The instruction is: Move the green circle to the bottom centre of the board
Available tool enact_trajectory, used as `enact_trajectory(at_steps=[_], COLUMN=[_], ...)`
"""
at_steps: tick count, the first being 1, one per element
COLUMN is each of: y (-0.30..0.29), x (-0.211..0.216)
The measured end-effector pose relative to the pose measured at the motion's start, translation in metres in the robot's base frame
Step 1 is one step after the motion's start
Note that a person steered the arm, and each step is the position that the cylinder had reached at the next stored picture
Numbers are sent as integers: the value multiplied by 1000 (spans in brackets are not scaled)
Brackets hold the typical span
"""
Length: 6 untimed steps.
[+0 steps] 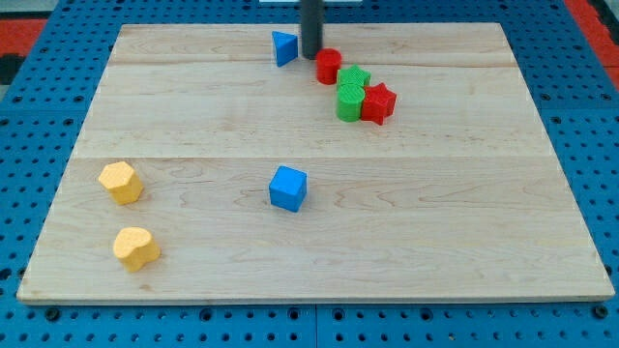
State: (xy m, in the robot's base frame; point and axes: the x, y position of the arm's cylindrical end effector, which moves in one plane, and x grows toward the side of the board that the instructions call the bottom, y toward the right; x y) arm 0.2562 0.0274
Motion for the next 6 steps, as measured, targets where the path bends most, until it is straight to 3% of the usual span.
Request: enact_trajectory(at_steps=[1, 2, 3, 4, 6], y=[19, -5, -10, 42, 57], x=[57, 44, 82, 149, 209])
